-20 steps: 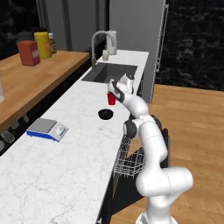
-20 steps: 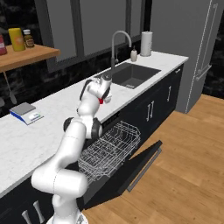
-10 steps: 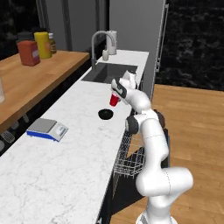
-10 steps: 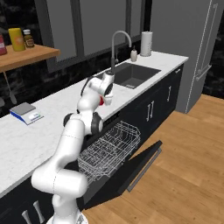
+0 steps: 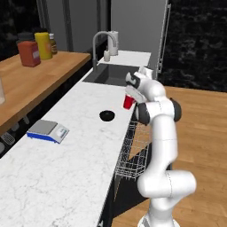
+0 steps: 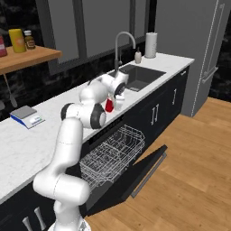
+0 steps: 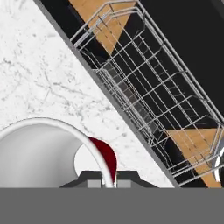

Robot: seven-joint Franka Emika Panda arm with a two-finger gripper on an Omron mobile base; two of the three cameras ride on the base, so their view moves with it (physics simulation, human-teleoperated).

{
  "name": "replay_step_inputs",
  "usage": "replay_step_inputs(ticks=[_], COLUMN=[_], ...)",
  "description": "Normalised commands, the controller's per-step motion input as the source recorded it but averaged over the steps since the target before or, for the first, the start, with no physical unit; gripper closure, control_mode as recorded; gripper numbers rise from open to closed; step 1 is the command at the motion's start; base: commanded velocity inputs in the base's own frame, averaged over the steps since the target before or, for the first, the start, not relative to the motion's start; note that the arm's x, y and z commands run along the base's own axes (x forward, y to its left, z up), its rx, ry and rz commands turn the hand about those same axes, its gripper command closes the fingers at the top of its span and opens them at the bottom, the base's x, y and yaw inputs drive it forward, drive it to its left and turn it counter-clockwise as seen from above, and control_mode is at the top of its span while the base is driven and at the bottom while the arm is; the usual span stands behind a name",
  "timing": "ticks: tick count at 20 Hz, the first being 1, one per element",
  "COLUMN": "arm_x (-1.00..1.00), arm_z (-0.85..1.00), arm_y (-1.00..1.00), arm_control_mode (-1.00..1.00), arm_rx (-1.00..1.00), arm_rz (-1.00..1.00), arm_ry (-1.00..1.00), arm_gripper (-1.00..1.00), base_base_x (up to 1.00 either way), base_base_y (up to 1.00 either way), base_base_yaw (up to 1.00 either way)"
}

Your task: Pick up the cup and bowl from the counter, place them in the dishwasher, and close the dishwasher door.

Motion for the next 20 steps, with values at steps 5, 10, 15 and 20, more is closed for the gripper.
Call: replay_step_inputs(ticks=[5, 10, 15, 20], arm_x=[-1.00, -1.00, -0.75, -0.06], arm_z=[0.02, 0.00, -0.35, -0.84], arm_y=[-0.58, -0.51, -0.35, -0.04], arm_control_mode=[-1.00, -1.00, -1.00, -1.00], arm_rx=[0.06, 0.03, 0.00, 0.05], arm_rz=[-0.10, -0.09, -0.09, -0.09], arm_ry=[-0.02, -0.03, 0.02, 0.09], arm_gripper=[1.00, 1.00, 1.00, 1.00], base_base_x=[0.00, 0.00, 0.00, 0.00], base_base_y=[0.00, 0.00, 0.00, 0.00], base_base_yaw=[0.00, 0.00, 0.00, 0.00])
